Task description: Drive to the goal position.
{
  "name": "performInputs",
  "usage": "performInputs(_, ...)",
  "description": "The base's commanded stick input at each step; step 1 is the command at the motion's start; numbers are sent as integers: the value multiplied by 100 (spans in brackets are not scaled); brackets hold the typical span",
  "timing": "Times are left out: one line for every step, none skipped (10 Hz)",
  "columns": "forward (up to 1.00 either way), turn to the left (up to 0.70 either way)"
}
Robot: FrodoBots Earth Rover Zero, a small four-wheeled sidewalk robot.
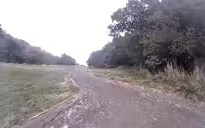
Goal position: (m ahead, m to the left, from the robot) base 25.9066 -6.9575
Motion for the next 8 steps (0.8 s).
performInputs(45, 20)
performInputs(45, 27)
performInputs(45, 27)
performInputs(45, 27)
performInputs(45, 0)
performInputs(45, 0)
performInputs(45, 0)
performInputs(45, 0)
